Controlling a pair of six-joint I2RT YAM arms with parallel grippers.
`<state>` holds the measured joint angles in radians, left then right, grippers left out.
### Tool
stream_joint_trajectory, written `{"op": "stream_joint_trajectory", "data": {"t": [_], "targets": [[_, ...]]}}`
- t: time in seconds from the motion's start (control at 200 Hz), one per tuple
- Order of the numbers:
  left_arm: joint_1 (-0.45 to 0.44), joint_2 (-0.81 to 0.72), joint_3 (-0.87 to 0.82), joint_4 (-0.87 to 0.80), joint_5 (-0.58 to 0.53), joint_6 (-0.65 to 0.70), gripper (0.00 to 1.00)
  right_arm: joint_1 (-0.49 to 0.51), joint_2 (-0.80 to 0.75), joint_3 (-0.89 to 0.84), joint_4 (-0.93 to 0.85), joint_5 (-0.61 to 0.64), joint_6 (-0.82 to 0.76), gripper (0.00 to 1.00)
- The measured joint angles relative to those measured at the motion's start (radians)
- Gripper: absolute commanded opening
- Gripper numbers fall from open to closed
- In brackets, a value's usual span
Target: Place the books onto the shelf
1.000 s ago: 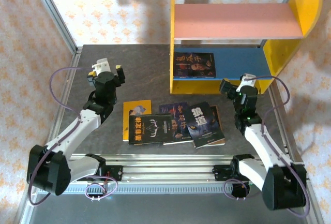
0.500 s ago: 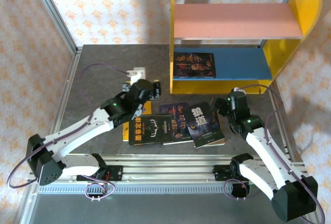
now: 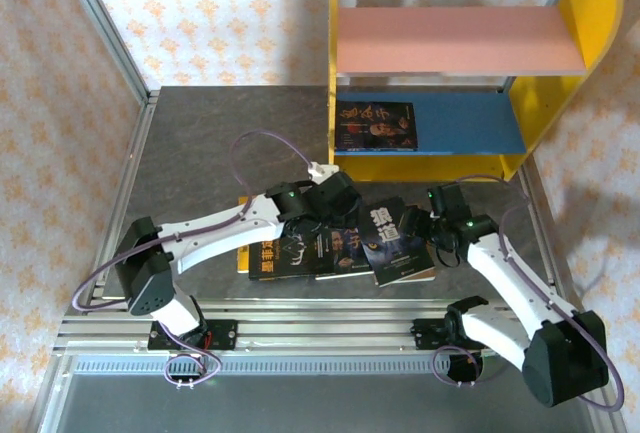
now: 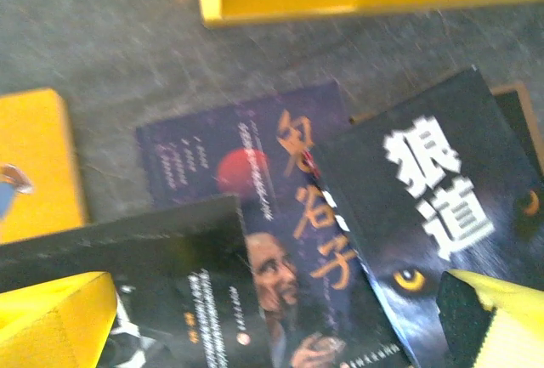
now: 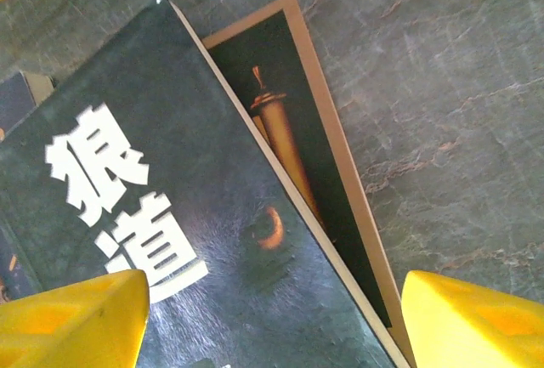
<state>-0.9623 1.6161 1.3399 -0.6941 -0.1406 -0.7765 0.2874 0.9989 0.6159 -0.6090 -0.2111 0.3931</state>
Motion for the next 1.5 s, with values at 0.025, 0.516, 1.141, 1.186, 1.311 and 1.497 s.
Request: {"op": "stream_joint_trajectory", "data": {"t": [0.025, 0.516, 1.141, 1.186, 1.311, 1.497], "targets": [[0.0, 0.005, 0.001, 0.002, 0.02, -0.002, 0.99, 0.0, 0.009, 0.002, -0.003, -0.003, 0.0, 0.75], [0.0, 0.069, 0.002, 0.035, 0.246, -0.011, 0.99, 0.01, 0.177, 0.041, 0.012, -0.048, -0.016, 0.73], [0.0, 0.141, 0.0, 0.14, 0.342, -0.019, 0.99, 0.033, 0.155, 0.037, 0.048, -0.118, -0.009, 0.72], [0.0, 0.146, 0.0, 0.141, 0.344, -0.019, 0.99, 0.032, 0.162, 0.04, 0.049, -0.115, -0.012, 0.72], [0.0, 0.154, 0.001, 0.142, 0.347, -0.019, 0.99, 0.032, 0.222, 0.059, 0.05, -0.107, -0.027, 0.71], [0.0, 0.177, 0.004, 0.142, 0.35, -0.019, 0.99, 0.032, 0.293, 0.061, 0.066, -0.112, -0.039, 0.65]]}}
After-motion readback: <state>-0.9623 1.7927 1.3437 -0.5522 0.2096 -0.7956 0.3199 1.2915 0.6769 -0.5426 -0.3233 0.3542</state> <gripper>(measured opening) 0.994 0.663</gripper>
